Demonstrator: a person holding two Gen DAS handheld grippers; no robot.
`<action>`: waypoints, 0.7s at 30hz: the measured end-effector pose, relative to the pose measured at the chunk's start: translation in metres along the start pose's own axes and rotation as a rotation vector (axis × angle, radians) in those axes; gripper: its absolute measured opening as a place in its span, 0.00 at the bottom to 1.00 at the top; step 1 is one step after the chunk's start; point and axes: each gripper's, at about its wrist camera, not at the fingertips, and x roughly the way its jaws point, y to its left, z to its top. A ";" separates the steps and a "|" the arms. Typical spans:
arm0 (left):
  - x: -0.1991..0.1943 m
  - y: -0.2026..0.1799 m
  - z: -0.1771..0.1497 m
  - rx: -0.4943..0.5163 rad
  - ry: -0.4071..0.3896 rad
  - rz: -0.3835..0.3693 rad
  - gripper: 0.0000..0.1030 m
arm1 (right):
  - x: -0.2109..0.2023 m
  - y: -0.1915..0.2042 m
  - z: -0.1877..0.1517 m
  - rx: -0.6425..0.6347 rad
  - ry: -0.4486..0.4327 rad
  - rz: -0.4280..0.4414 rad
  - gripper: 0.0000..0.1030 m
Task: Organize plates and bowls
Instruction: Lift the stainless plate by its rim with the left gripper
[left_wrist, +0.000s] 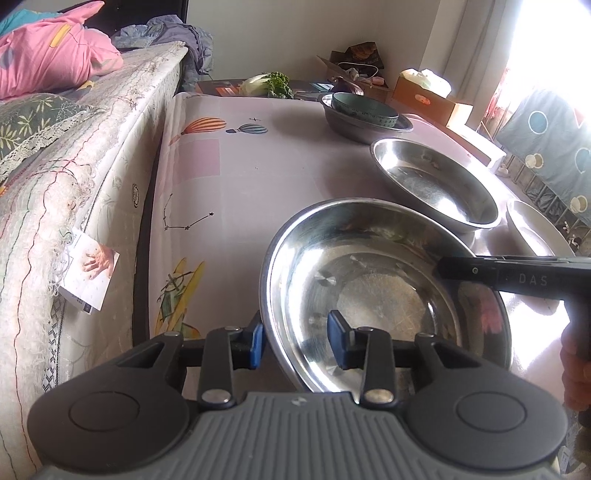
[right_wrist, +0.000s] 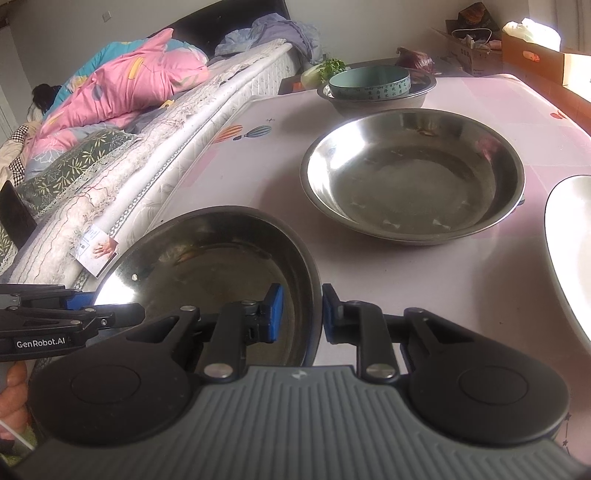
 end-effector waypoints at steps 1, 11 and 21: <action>-0.001 -0.001 -0.001 0.005 0.002 -0.003 0.35 | -0.001 0.000 0.000 0.002 -0.001 0.001 0.20; 0.002 -0.005 -0.001 0.031 0.019 0.003 0.35 | -0.003 -0.001 -0.004 -0.006 -0.006 -0.020 0.20; 0.008 -0.007 0.002 0.038 0.019 0.015 0.35 | 0.000 -0.001 -0.006 -0.006 0.002 -0.021 0.20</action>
